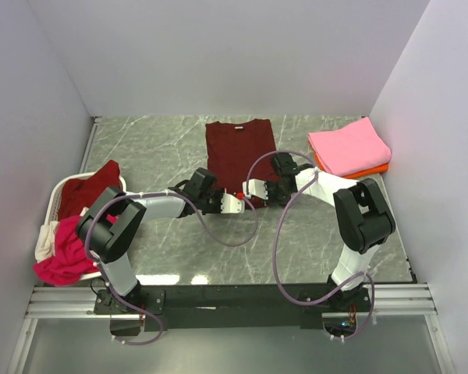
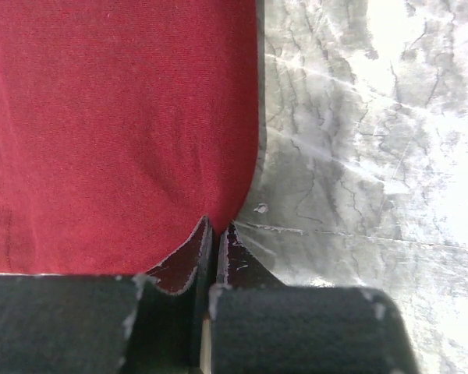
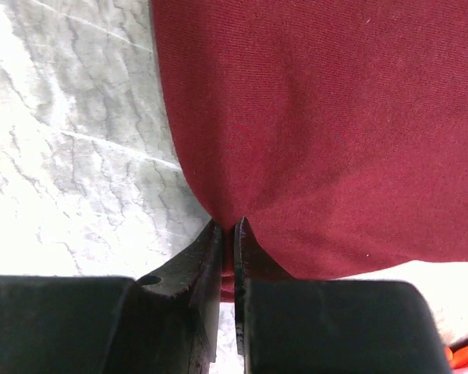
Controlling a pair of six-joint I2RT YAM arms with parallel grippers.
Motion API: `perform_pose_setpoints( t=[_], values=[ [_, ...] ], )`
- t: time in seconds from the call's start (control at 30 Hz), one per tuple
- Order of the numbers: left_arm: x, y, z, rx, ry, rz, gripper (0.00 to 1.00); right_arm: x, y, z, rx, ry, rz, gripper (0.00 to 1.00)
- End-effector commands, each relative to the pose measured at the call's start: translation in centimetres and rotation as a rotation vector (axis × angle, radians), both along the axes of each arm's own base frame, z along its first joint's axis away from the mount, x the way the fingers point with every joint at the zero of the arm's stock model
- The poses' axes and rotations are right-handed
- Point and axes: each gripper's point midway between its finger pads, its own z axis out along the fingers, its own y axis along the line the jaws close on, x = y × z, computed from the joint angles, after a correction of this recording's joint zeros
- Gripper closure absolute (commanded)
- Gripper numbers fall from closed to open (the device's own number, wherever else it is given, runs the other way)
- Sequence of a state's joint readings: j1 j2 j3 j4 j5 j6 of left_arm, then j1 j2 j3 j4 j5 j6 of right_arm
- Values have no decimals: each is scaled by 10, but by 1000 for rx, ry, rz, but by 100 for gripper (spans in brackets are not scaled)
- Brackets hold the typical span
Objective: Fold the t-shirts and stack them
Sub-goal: Fold the tshirt
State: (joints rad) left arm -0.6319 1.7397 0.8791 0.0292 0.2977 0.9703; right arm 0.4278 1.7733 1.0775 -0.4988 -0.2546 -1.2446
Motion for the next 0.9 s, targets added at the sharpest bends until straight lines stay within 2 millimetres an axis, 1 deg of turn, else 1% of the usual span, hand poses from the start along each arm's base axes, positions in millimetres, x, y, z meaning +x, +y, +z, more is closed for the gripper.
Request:
perform_pose_setpoints(
  t=[0.0, 0.03, 0.07, 0.1, 0.13, 0.17, 0.2, 0.23, 0.27, 0.3, 0.37, 0.4, 0.47, 0.5, 0.53, 0.57, 0.6, 0.63, 0.67, 0.7, 0.73, 0.77, 0.8, 0.83, 0.87],
  values=[
    [-7, -3, 5, -28, 31, -5, 100, -14, 5, 10, 36, 56, 7, 100],
    [-10, -3, 11, -45, 32, -9, 100, -20, 7, 12, 54, 76, 15, 100],
    [-24, 1, 7, -31, 87, -24, 100, -26, 6, 14, 60, 92, 17, 100],
    [-33, 0, 9, -39, 116, -37, 100, -37, 3, 17, 62, 111, 19, 100],
    [-43, -3, 17, -63, 145, -46, 100, -45, 3, 18, 80, 130, 28, 100],
    [-56, -7, 18, -66, 177, -67, 100, -54, 2, 18, 84, 144, 35, 100],
    [-72, -6, 16, -54, 226, -82, 100, -70, -2, 20, 87, 173, 38, 100],
    [-87, -7, 19, -57, 255, -90, 100, -78, -4, 21, 93, 189, 34, 100],
    [-102, -12, 20, -54, 277, -127, 100, -89, -4, 21, 105, 213, 40, 100],
    [-117, -10, 20, -44, 325, -137, 100, -108, -10, 23, 104, 241, 45, 100],
    [-138, -14, 29, -58, 360, -161, 100, -126, -15, 24, 114, 266, 41, 100],
    [-146, -13, 31, -58, 388, -157, 100, -138, -20, 26, 115, 274, 33, 100],
    [-151, -16, 48, -101, 373, -175, 100, -145, -24, 30, 123, 264, 16, 100],
    [-150, -16, 52, -110, 360, -178, 100, -143, -25, 36, 133, 232, -7, 100],
    [-146, -19, 62, -133, 324, -187, 100, -138, -26, 40, 141, 207, -27, 100],
    [-141, -19, 67, -138, 296, -184, 100, -131, -25, 46, 152, 181, -42, 100],
    [-133, -18, 68, -134, 271, -173, 100, -117, -22, 59, 173, 144, -68, 100],
    [-125, -20, 71, -127, 254, -177, 100, -105, -22, 67, 184, 123, -93, 100],
    [-111, -16, 74, -127, 249, -150, 100, -95, -22, 73, 189, 106, -113, 100],
    [-103, -14, 74, -122, 250, -142, 100, -73, -17, 87, 207, 72, -138, 100],
    [-86, -17, 78, -124, 242, -128, 100, -60, -17, 93, 208, 47, -155, 100],
    [-70, -10, 79, -128, 238, -92, 100, -48, -15, 98, 214, 26, -172, 100],
    [-58, -8, 82, -136, 224, -80, 100, -24, -9, 109, 230, -4, -194, 100],
    [-43, -11, 86, -151, 206, -81, 100, -12, -7, 113, 229, -16, -207, 100],
    [-25, -4, 89, -166, 189, -49, 100, 0, -5, 116, 235, -28, -220, 100]
  ],
)
